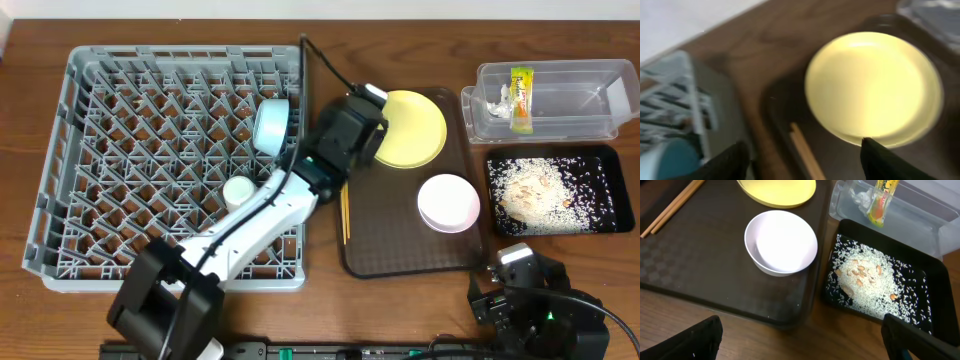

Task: Sort waste into correct bins and load items into the dishwasher
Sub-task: 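Open the left gripper and move it right toward the brown tray, then lower the left gripper onto the pink bowl rim and grasp it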

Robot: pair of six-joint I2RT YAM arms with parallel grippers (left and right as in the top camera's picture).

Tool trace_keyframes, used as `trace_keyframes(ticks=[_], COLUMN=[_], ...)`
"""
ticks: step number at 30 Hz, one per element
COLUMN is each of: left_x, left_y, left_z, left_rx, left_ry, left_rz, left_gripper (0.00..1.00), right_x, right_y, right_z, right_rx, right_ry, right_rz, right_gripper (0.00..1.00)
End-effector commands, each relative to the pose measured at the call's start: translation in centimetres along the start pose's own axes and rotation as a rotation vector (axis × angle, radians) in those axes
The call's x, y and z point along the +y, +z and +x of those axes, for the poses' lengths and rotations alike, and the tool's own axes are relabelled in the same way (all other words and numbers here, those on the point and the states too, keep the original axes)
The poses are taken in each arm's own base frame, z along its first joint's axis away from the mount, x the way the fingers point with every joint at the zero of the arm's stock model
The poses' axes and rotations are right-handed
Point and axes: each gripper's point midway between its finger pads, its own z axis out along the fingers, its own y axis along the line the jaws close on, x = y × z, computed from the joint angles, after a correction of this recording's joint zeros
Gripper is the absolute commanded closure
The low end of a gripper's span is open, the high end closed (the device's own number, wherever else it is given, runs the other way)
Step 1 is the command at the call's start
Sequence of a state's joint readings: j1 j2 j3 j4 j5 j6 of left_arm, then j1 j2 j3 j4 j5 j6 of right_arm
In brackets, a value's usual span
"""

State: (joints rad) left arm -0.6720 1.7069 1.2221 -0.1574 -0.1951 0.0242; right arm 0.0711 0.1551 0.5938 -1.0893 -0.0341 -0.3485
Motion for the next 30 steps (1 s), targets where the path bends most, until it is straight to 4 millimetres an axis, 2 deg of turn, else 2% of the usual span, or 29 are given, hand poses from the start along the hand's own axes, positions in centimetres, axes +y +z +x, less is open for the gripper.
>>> trace_keyframes(ticks=[1,7,18,24,30], left_x=[-2.0,-4.2,-7.6,-9.7,-11.0], left_y=[-1.4,-2.5,-4.4,-5.1,-3.6], left_z=[-1.9,-1.7,-0.8,0.5,2.1], left_rx=[-0.025,0.002,0.039,0.068,0.109], left_ry=[-0.076,-0.098,-0.046,0.05,0.106], left_rz=[0.241,0.464,0.646,0.678,0.588], left_gripper=[0.29,0.29,0.29,0.29,0.29], right_x=[0.1,0.1,0.1,0.1,0.1], right_y=[0.0,0.0,0.0,0.0,0.0], right_z=[0.1,0.1,0.1,0.1,0.1], right_rx=[0.002,0.002,0.002,0.003,0.003], right_ry=[-0.003,-0.003,-0.003,-0.003,-0.003], right_rz=[-0.004,-0.004,-0.004,-0.004,-0.004], right_gripper=[0.01,0.01,0.01,0.01,0.01])
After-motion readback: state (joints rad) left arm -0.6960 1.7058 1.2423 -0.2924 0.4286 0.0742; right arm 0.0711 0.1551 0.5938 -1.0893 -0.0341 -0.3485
